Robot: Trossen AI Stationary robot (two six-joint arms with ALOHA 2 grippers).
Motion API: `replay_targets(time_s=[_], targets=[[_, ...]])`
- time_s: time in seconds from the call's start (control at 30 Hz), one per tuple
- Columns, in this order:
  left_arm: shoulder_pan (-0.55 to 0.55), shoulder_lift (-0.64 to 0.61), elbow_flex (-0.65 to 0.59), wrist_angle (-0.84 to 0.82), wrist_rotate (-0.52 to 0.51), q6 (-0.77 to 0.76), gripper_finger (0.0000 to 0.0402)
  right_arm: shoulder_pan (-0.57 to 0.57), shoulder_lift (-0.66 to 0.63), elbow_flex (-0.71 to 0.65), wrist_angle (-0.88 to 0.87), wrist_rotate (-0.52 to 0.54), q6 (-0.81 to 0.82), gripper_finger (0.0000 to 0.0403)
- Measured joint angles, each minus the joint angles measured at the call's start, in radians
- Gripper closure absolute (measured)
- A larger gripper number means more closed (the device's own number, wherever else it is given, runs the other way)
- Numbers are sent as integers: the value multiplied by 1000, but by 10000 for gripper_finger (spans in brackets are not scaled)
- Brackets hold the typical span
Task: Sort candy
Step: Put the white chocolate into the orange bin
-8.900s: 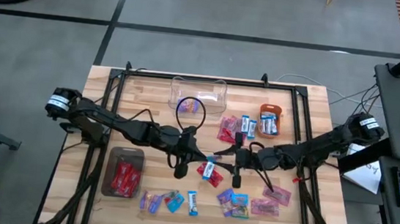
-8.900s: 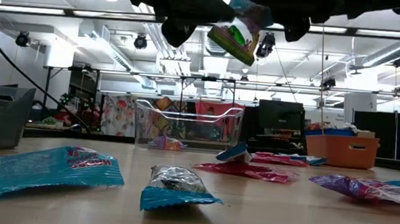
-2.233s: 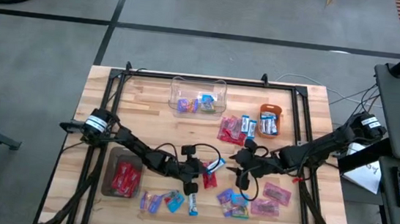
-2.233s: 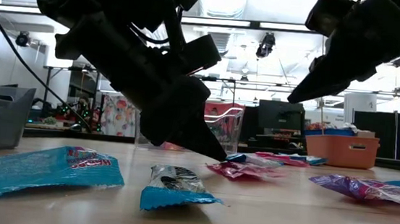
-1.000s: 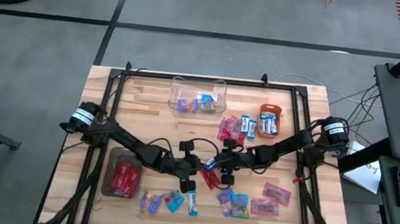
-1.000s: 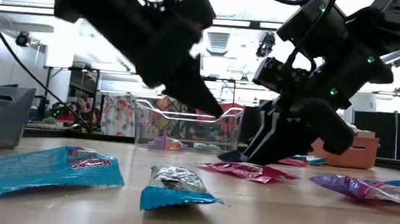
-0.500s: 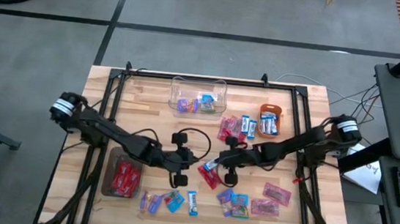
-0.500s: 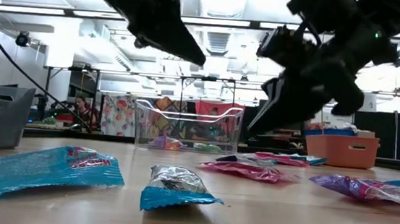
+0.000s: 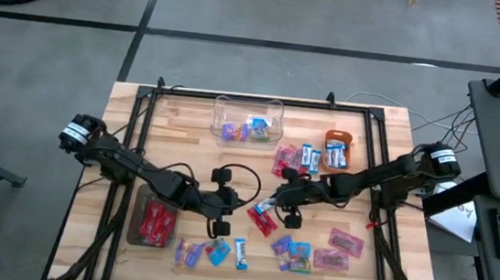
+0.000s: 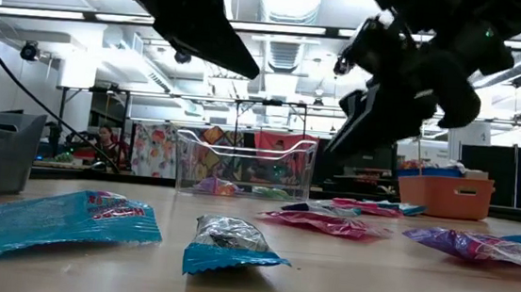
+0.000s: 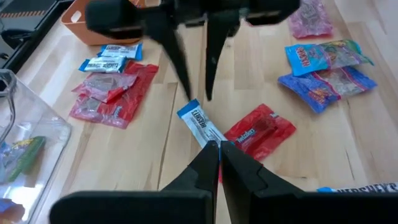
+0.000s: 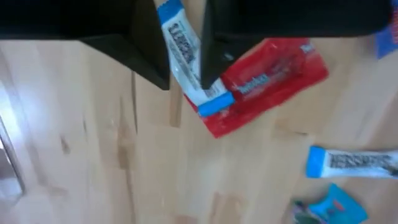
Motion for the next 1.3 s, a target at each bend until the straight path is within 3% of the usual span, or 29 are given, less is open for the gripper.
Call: replay_targets(time_s=[0.23,0.43,0.73,0.97,1.3], targets=[[0,0,0,0,0,1,400,-1,95,-13,91,-16,-144,194],[-8,0,0,-1,0,-17,400,-39,143,-35,186,-88,-177,160],[-13,0,0,1,1,-20,400,-115,194,-84,272,-153,-153,172],[-13,0,-1,12,0,-21,400,-179,318,-84,394,-308,-135,186],[-10,1,-1,16,-2,-21,400,-198,363,-78,432,-346,-144,331]])
